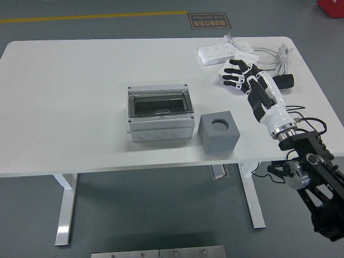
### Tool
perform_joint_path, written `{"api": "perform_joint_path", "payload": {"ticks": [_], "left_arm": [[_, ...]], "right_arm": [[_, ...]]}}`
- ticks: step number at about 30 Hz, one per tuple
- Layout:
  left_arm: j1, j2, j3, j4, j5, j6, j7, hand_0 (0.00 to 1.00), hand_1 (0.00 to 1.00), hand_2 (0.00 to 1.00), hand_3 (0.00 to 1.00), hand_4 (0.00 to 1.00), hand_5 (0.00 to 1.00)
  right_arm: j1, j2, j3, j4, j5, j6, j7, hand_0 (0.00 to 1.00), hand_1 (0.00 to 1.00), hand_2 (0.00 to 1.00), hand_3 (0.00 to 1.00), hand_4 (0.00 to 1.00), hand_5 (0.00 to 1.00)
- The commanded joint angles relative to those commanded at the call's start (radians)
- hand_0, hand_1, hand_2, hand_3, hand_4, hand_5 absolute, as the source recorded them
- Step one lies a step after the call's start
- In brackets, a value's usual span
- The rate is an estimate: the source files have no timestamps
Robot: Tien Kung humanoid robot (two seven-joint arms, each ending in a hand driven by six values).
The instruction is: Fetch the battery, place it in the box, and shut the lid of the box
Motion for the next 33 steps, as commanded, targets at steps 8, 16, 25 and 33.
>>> {"api": "perform_joint_path", "payload": {"ticks": [8,16,25,33], "left_arm": [[0.005,-0.006,-0.009,0.0,0.003,0.0,-0.003,0.629,0.777,0.741,0.745,0.66,0.197],[0.013,-0.013,-0.008,0.0,-0.009,0.001,-0.006,0.628,0.773,0.74,0.745,0.66,0.201],[0.047,-0.038,-0.042,0.0,0.007,0.003,0.002,0.628,0.773,0.74,0.744,0.66,0.2],[0.067,-0.041,-0.059,0.0,0.018,0.007,-0.007,0.628,0.772,0.74,0.745,0.66,0.203]], "right_arm": [[-0.003,-0.013,0.03,0.016,-0.027,0.023,-0.02,0.731,0.657,0.682,0.707,0.949,0.834],[0.038,-0.009,0.014,0.009,-0.07,0.051,-0.071,0.637,0.603,0.638,0.666,0.864,0.737],[0.185,0.008,-0.111,-0.115,0.112,-0.002,-0.056,0.648,0.611,0.653,0.669,0.858,0.718],[0.366,0.062,-0.284,-0.212,0.167,0.02,-0.07,0.629,0.604,0.647,0.66,0.84,0.701]]}}
